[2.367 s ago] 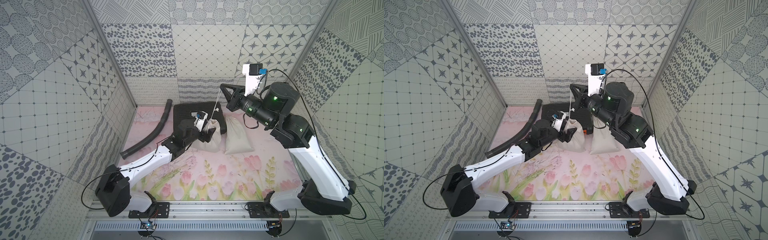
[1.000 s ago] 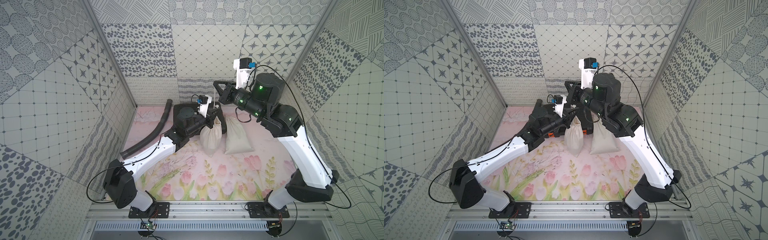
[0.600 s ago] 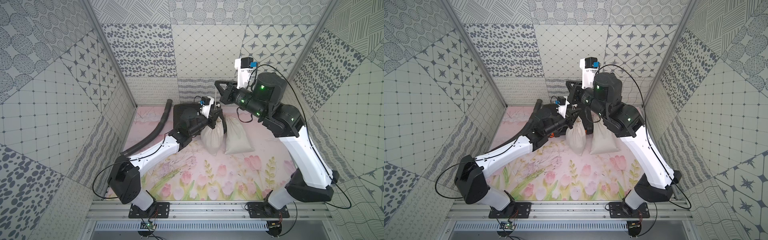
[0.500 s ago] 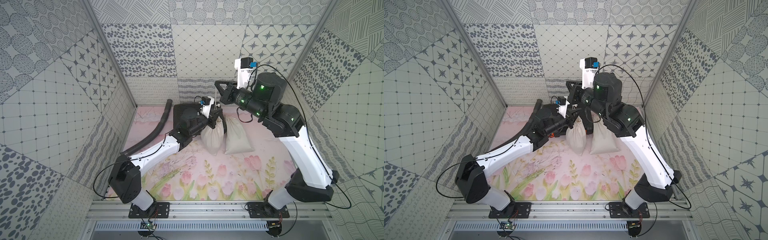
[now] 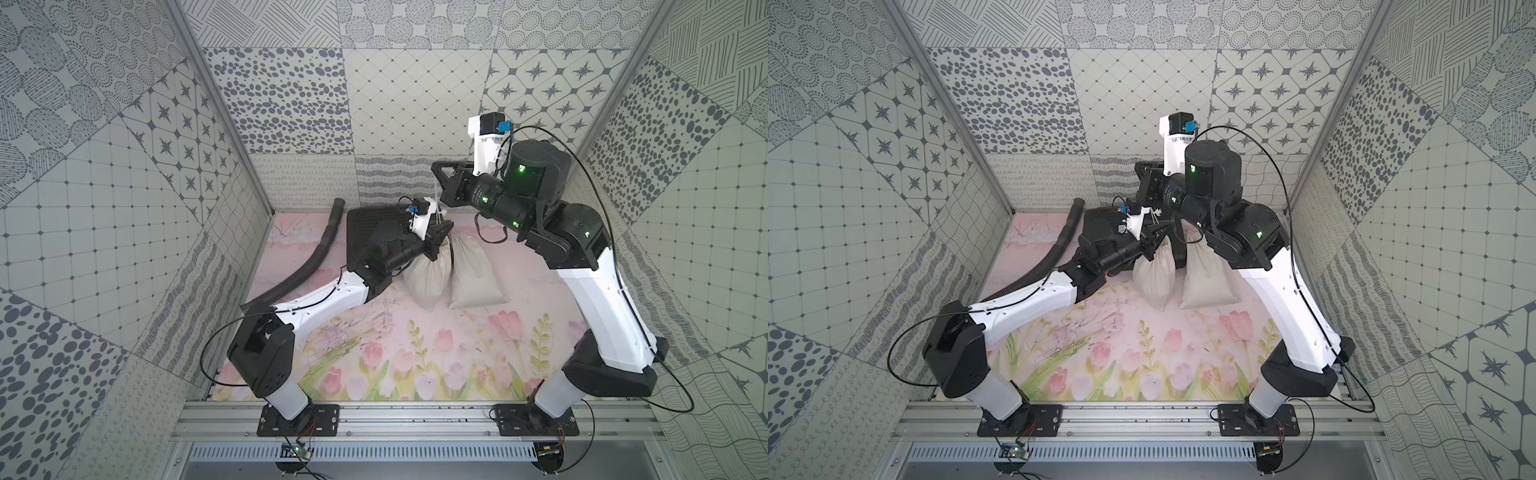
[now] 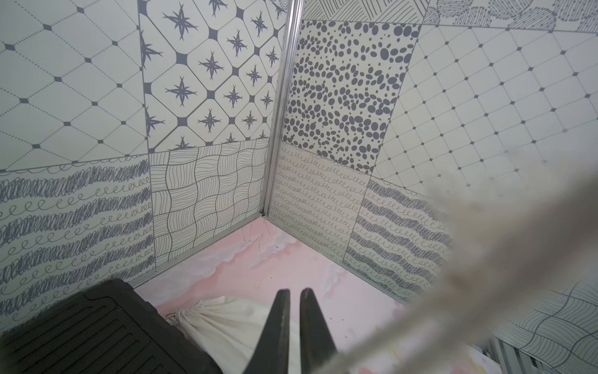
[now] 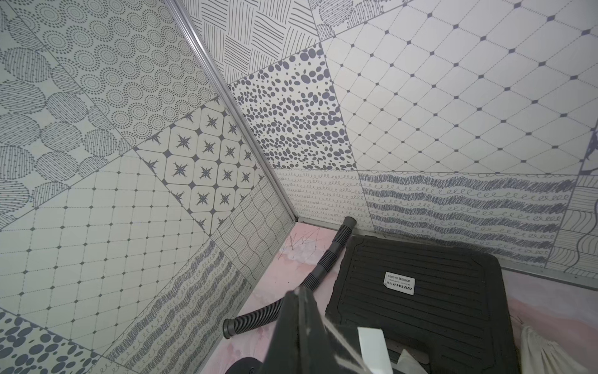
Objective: Close the soil bag
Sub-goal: Frap the soil bag at the center of the board.
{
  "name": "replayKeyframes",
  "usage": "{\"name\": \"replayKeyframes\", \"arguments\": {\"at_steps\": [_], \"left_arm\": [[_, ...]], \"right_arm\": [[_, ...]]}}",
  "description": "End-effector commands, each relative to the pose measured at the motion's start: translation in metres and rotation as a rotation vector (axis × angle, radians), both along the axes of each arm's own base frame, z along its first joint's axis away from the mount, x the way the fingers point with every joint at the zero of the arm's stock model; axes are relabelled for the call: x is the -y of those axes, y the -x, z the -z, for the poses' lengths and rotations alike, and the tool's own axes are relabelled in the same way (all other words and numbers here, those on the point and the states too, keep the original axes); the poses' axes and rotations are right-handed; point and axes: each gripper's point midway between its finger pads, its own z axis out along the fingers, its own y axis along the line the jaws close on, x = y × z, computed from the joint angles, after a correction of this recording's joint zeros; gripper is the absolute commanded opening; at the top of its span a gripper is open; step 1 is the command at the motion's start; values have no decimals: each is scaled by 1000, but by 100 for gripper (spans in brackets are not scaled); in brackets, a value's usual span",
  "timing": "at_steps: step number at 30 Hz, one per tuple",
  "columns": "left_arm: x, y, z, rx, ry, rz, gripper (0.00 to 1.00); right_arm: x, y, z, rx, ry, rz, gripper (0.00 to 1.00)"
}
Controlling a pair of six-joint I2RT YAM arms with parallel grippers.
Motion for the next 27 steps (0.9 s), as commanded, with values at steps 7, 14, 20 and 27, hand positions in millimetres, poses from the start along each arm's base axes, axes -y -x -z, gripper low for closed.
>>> {"name": "replayKeyframes", "arguments": {"at_steps": [7,14,20,27], "left_arm": [[-19,20,169,-418,-399,-16,1],[-26,34,205,-474,-484,-22,8],[-30,35,219,-505,-529,-52,10],[-35,36,225,-513,-558,-63,15]], "right_arm": [[65,72,-174,480,-420,-15,0],[79,65,-172,490,-396,38,0],[89,69,-183,527,-409,49,0],[108,68,-189,555,-412,97,0]]}}
